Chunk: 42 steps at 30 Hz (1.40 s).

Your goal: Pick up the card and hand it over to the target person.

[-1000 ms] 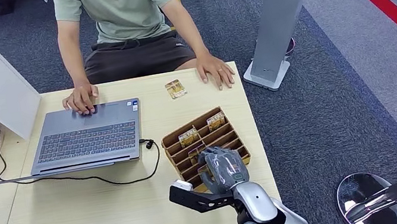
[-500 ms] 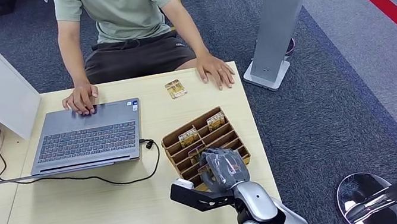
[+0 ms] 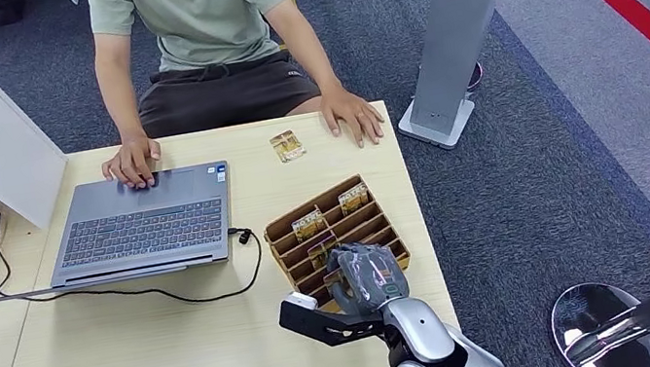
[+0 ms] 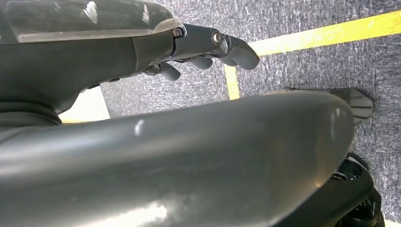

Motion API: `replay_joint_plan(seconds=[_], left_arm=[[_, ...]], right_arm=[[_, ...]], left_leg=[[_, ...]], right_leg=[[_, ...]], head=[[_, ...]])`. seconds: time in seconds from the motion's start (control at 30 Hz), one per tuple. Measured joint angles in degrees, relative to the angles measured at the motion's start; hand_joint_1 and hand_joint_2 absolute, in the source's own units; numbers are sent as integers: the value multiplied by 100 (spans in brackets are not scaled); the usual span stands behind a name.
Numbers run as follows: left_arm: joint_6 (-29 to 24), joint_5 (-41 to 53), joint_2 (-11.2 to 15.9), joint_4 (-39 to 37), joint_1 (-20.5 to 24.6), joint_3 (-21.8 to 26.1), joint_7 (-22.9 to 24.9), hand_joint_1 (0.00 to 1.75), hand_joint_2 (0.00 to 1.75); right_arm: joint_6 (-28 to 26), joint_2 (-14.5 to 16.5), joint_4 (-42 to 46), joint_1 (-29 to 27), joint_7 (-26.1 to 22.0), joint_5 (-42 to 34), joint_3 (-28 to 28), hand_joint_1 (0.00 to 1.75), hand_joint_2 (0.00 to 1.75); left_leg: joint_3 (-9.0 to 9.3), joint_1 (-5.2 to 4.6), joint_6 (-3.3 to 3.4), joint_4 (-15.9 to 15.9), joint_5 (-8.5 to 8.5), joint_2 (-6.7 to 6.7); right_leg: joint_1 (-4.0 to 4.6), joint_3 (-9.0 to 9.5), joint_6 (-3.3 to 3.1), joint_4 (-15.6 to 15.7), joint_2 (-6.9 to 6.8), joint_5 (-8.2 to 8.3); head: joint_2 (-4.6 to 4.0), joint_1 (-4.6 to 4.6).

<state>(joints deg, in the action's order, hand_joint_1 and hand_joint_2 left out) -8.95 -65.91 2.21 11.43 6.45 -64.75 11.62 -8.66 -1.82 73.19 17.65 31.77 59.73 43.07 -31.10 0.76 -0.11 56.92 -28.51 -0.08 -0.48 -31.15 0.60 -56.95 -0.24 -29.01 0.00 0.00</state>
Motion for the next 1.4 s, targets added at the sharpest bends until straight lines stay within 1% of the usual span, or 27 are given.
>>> replay_joint_plan(seconds=[0.03, 0.17, 0.27, 0.37, 0.57, 0.73, 0.9, 1.0, 1.03, 1.13, 1.3, 1.4], left_arm=[[-4, -4, -2, 1, 1, 4, -6, 0, 0], [-3, -23, -3, 8, 0, 28, -26, 0, 0], [7, -29, 3, 9, -1, 35, -31, 0, 0], [20, -31, 7, 13, -2, 37, -31, 0, 0], [204, 66, 40, 22, 8, -68, 2, 0, 0], [80, -44, 38, 4, -3, 86, -112, 0, 0], [154, -41, 32, 8, -8, 82, -132, 0, 0], [224, 15, 29, -1, -3, 17, -134, 0, 0], [252, 40, 32, 1, -1, -14, -130, 0, 0], [309, 107, 37, 5, 4, -92, -136, 0, 0], [334, 184, 54, 7, 11, -178, -202, 0, 0], [332, 203, 60, 5, 12, -201, -201, 0, 0]], right_arm=[[0, -1, 2, -3, 2, -2, 0, 101, 175], [3, -12, 16, -15, 9, -10, 0, 136, 175], [10, -14, 27, -20, 16, -19, -3, 143, 175], [13, -13, 29, -19, 19, -24, -4, 145, 175], [36, 5, -18, 15, -1, -58, 11, 143, 175], [-3, -24, 33, 53, -34, -38, 40, 143, 175], [59, 3, 180, 210, -102, -46, 95, 143, 175], [167, 141, 285, 515, -416, -427, 218, 143, 175], [187, 209, 270, 664, -570, -617, 289, 143, 175], [189, 404, 81, 1176, -787, -992, 513, 143, 175], [-96, 581, -364, 2088, -865, -1279, 759, 143, 175], [-152, 641, -691, 2375, -869, -1377, 794, 143, 175]], left_leg=[[0, 0, 0, 1, -1, -1], [-1, 2, -1, 6, -5, -2], [1, 1, 0, 2, -3, -2], [0, 1, -1, 5, -3, -2], [1, 2, -1, 6, -3, -2], [5, 0, 0, -2, 1, 0], [1, 1, -1, 5, -3, 2], [-5, -1, -1, 10, -3, 12], [-8, -2, -1, 12, -4, 18], [-14, -1, -3, 19, -7, 32], [-16, -2, -5, 20, -7, 40], [-13, -1, -6, 18, -4, 31]], right_leg=[[0, 1, 0, 0, -1, -1], [1, 1, 1, -4, -2, -4], [0, 2, 0, -1, -3, -3], [1, 1, 0, -3, -2, -3], [2, 1, 1, -4, -2, -2], [0, 4, -1, 2, 0, 0], [1, 0, 0, -5, 2, -3], [-1, -11, -1, -13, 12, 0], [-2, -16, -1, -16, 18, 1], [-2, -25, -1, -25, 32, 1], [-3, -32, -3, -34, 41, 2], [-2, -26, -1, -32, 32, 1]], head=[[0, 0], [0, 0], [0, 0], [0, 0], [0, 0], [0, 0], [0, 0], [0, 0], [0, 0], [0, 0], [0, 0], [0, 0]])
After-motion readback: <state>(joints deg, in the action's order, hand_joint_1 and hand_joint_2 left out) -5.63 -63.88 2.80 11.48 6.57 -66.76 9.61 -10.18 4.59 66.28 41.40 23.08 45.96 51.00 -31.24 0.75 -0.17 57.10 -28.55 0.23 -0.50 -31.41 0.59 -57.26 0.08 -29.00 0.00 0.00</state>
